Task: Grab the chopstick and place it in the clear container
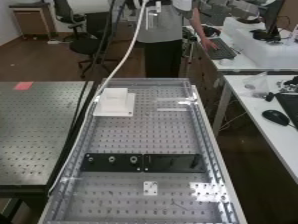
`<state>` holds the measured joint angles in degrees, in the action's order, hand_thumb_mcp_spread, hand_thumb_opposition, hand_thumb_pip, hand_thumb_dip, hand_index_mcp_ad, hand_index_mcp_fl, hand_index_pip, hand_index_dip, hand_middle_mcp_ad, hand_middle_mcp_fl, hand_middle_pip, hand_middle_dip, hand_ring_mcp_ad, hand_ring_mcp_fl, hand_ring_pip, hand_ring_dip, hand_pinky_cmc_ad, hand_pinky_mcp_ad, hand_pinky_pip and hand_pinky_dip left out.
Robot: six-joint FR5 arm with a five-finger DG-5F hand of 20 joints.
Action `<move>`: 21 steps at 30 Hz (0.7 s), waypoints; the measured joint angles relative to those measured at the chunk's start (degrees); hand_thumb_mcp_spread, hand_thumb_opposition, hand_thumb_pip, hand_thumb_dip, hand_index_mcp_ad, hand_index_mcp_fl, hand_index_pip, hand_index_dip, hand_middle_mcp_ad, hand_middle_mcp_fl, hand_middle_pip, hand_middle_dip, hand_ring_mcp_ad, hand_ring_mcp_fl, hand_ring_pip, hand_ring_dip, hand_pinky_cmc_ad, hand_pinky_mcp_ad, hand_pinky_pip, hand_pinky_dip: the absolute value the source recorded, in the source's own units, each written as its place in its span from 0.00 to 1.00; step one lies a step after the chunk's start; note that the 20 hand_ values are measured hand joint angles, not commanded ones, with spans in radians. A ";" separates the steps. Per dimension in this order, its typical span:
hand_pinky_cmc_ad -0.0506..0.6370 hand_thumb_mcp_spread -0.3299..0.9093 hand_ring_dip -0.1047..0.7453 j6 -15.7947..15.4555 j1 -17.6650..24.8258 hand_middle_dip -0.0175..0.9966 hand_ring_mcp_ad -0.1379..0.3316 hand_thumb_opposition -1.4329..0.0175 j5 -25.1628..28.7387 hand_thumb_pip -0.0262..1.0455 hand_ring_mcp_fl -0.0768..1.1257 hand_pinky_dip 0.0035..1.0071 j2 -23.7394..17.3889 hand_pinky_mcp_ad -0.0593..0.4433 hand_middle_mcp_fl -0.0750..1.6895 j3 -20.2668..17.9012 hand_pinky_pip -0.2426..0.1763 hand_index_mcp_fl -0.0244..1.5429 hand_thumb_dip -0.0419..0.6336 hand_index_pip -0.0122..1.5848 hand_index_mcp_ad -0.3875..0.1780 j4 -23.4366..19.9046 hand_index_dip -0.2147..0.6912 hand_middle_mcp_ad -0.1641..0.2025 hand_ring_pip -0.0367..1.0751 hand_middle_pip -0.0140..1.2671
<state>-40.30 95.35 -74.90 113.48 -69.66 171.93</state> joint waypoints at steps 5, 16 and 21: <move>0.62 0.31 0.24 -0.02 -0.04 0.20 0.55 0.52 -0.08 0.43 0.06 0.18 0.05 0.77 0.10 0.01 0.39 0.08 0.05 0.06 0.44 -0.27 0.37 0.65 0.14 0.12; 0.62 0.32 0.24 0.29 0.11 0.20 0.54 0.52 0.01 0.42 0.06 0.18 0.14 0.77 0.10 -0.17 0.39 0.08 0.05 0.06 0.42 -0.39 0.37 0.66 0.14 0.12; 0.62 0.32 0.24 0.27 0.22 0.20 0.55 0.52 0.83 0.42 0.06 0.18 -0.13 0.77 0.10 -0.58 0.39 0.08 0.05 0.06 0.44 -0.83 0.37 0.69 0.14 0.12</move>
<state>-40.04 95.57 -74.07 113.35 -70.24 171.10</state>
